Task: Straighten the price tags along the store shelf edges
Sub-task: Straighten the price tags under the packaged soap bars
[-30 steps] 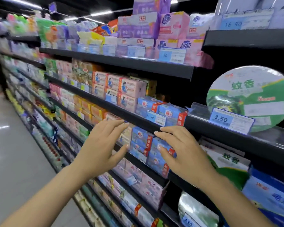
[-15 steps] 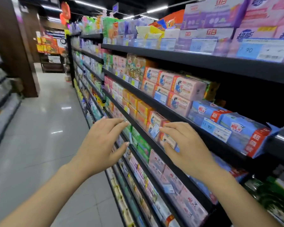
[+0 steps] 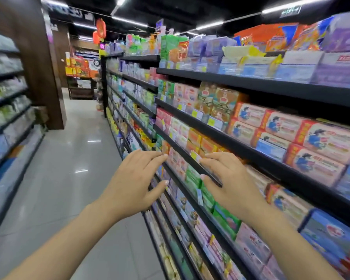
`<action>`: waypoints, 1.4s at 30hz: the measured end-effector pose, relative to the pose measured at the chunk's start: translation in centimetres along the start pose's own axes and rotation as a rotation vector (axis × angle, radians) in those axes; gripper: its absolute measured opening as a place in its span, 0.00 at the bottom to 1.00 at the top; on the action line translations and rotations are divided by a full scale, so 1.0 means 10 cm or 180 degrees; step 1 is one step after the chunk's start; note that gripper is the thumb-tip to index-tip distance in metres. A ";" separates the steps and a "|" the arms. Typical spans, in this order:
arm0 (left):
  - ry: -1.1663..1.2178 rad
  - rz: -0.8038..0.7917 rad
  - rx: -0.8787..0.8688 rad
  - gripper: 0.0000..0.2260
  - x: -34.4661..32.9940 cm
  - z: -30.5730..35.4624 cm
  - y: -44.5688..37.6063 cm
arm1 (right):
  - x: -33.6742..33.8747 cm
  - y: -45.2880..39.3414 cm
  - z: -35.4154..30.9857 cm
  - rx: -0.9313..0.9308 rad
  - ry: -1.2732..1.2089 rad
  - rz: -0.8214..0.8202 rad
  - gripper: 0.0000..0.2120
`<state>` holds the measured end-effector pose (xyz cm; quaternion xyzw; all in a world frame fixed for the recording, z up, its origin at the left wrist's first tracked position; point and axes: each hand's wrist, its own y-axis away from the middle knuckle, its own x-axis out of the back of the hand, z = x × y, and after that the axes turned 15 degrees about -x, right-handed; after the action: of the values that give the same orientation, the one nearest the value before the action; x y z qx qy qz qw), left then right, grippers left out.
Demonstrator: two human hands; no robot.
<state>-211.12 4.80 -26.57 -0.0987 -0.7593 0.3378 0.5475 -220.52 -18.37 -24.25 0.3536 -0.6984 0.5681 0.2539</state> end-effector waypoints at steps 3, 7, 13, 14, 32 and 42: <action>-0.0004 0.0007 -0.0019 0.25 -0.04 -0.40 0.03 | -0.26 -0.25 -0.17 -0.0080 -0.0030 0.0060 0.16; 0.0049 0.0063 0.0047 0.24 -0.14 -0.86 0.02 | -0.58 -0.60 -0.27 -0.0051 -0.0031 0.0061 0.16; 0.0039 0.0107 0.0123 0.24 -0.46 -1.57 -0.16 | -1.14 -1.24 -0.18 -0.0035 -0.0009 0.0020 0.17; 0.0039 0.0114 0.0149 0.24 -0.53 -1.69 -0.20 | -1.23 -1.37 -0.15 -0.0032 -0.0028 0.0020 0.17; -0.0132 0.0183 0.0252 0.24 -1.53 -4.12 -0.83 | -2.97 -3.75 0.03 0.0197 -0.0199 -0.0062 0.17; -0.0105 0.0295 -0.0029 0.24 -1.75 -5.99 -0.85 | -4.04 -4.98 -0.64 0.0045 -0.0070 0.0088 0.16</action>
<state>-148.80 13.58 -24.37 -0.1307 -0.7643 0.3609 0.5182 -156.73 -9.04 -22.75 0.3519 -0.7019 0.5726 0.2358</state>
